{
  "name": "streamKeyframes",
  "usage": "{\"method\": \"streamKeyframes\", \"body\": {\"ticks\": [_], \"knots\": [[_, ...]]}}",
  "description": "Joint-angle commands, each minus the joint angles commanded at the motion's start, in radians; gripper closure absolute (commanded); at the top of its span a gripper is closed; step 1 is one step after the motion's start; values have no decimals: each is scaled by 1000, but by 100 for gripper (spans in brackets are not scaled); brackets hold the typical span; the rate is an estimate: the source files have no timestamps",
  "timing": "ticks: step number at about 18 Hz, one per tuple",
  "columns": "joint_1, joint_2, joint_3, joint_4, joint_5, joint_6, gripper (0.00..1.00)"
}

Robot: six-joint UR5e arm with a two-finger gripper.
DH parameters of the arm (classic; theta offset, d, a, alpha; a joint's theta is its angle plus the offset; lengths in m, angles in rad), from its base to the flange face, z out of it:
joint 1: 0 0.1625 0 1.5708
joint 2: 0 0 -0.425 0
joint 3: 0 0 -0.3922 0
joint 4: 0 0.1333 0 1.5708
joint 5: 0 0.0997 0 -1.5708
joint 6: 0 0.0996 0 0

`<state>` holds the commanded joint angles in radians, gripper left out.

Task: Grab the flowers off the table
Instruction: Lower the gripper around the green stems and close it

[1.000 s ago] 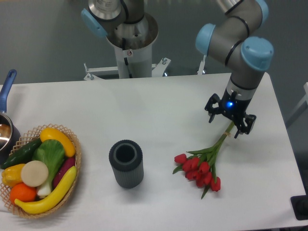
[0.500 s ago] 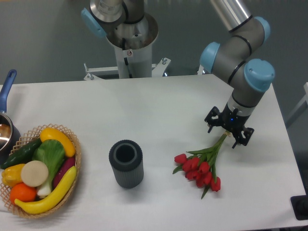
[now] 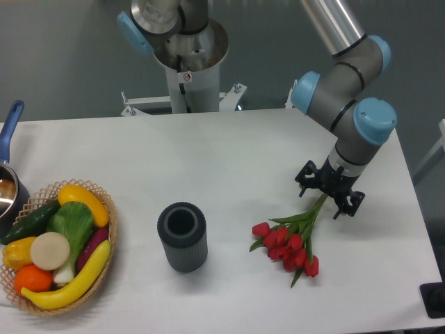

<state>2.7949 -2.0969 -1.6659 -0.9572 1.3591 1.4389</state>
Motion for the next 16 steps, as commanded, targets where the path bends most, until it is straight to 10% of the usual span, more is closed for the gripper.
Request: {"method": "streamKeyframes", "body": {"ticks": [16], "knots": [[-14, -12, -20, 40, 14, -2, 25]]}}
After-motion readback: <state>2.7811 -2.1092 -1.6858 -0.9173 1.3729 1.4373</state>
